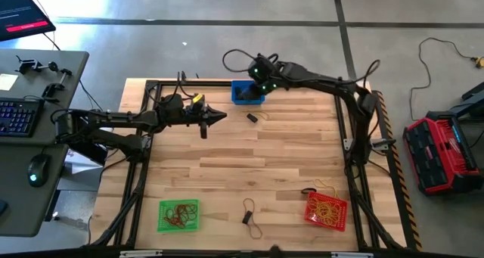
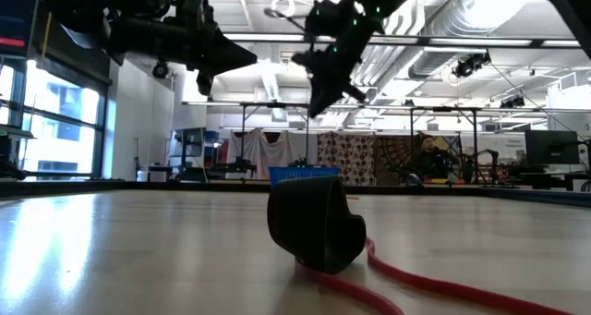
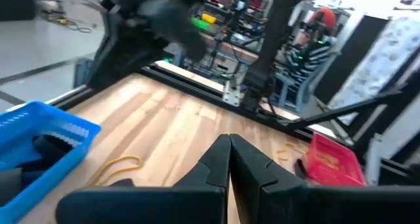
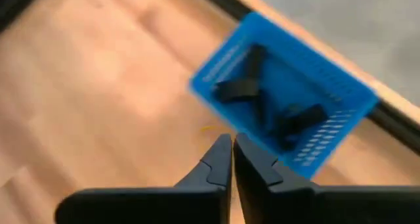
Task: Sort rubber bands into baskets
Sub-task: Put the yellow rubber band into the red basket
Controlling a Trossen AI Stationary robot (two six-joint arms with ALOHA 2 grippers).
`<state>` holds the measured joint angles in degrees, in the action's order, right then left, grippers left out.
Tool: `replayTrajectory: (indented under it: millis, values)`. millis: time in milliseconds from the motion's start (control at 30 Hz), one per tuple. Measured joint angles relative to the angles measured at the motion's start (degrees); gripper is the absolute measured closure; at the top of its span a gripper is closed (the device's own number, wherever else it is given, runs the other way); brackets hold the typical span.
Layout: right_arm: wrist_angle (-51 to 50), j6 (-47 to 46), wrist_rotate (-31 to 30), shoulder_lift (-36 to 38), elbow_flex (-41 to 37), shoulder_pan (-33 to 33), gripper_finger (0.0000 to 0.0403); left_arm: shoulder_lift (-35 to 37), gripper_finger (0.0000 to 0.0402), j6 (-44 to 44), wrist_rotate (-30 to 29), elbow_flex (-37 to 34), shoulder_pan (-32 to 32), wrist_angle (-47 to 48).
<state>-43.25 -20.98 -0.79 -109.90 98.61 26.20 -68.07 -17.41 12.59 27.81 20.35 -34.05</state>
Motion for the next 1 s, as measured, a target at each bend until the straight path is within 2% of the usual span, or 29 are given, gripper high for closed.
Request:
replayTrajectory:
  millis: [133,333,400,533,633,733,1000]
  values:
    - [-1.08,0.04,0.54,3.03,-0.02,-5.63,0.0393,0.15,0.0401,0.0,3.77,0.0,0.7,0.09]
    - [-6.01,-4.41,-7.96,4.47,-1.79,-13.34,0.0401,2.53,0.0401,0.26,10.57,0.02,2.01,1.11]
    - [-2.36,-6.12,-7.95,5.26,-5.86,-14.94,0.0402,3.56,0.0401,1.33,12.45,0.02,2.52,2.54]
    - [14.18,-9.08,-2.11,8.09,-17.62,-16.69,0.0403,5.19,0.0401,2.54,12.53,0.02,3.04,4.92]
    - [25.1,-11.43,0.2,11.03,-25.95,-16.22,0.0403,5.76,0.0401,2.49,12.38,0.02,3.29,5.9]
    - [30.22,-11.61,0.82,13.84,-32.71,-14.81,0.0403,5.77,0.0401,2.08,12.37,0.02,3.29,6.0]
    - [30.84,-4.03,3.58,16.71,-42.36,-7.42,0.0403,5.77,0.0401,0.32,5.25,0.02,3.26,6.03]
